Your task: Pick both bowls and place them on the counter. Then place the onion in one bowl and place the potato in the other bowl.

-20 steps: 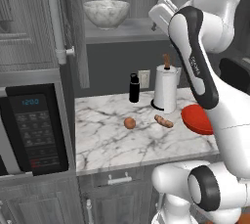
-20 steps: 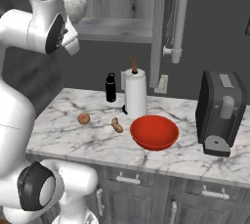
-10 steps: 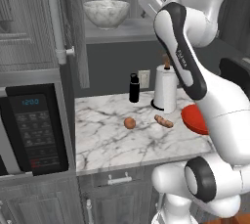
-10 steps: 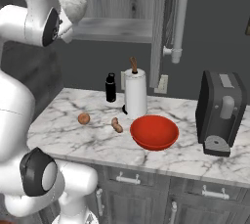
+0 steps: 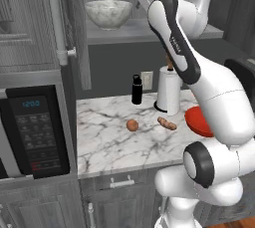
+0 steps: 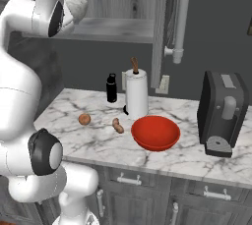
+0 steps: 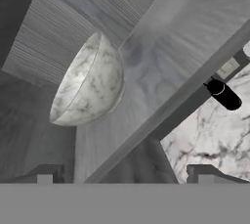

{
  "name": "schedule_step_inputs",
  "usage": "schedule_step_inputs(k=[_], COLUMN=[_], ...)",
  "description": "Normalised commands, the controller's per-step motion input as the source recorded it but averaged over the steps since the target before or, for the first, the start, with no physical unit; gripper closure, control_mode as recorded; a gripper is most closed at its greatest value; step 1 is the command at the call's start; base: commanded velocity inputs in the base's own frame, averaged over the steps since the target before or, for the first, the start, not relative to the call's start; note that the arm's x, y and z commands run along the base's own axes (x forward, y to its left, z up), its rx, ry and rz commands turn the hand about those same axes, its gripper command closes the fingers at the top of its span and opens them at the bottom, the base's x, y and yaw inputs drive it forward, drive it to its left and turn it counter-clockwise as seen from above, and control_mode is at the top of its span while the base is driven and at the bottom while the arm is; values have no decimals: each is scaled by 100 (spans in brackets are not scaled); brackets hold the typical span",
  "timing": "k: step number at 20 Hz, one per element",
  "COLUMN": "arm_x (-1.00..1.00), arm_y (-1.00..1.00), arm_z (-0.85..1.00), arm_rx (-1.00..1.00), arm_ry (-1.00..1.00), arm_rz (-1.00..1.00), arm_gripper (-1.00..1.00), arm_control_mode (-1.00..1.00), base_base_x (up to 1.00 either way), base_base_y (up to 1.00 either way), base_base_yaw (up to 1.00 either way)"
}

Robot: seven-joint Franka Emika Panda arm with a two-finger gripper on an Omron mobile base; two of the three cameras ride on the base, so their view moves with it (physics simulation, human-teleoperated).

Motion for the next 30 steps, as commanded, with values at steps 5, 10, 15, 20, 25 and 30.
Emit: schedule_step_inputs(k=[5, 10, 15, 20, 25, 30], arm_x=[45, 47, 37, 38, 35, 31], arm_y=[18, 13, 1, 0, 7, 8], arm_z=[0, 0, 0, 0, 0, 0], arm_rx=[2, 0, 0, 0, 0, 0], arm_ry=[0, 0, 1, 4, 5, 5], arm_rz=[0, 0, 0, -1, -4, -5], arm_gripper=[-100, -100, -100, -100, -100, -100], arm_control_mode=[-100, -100, -100, -100, -100, -100], base_base_x=[0, 0, 0, 0, 0, 0], base_base_y=[0, 0, 0, 0, 0, 0], base_base_yaw=[0, 0, 0, 0, 0, 0])
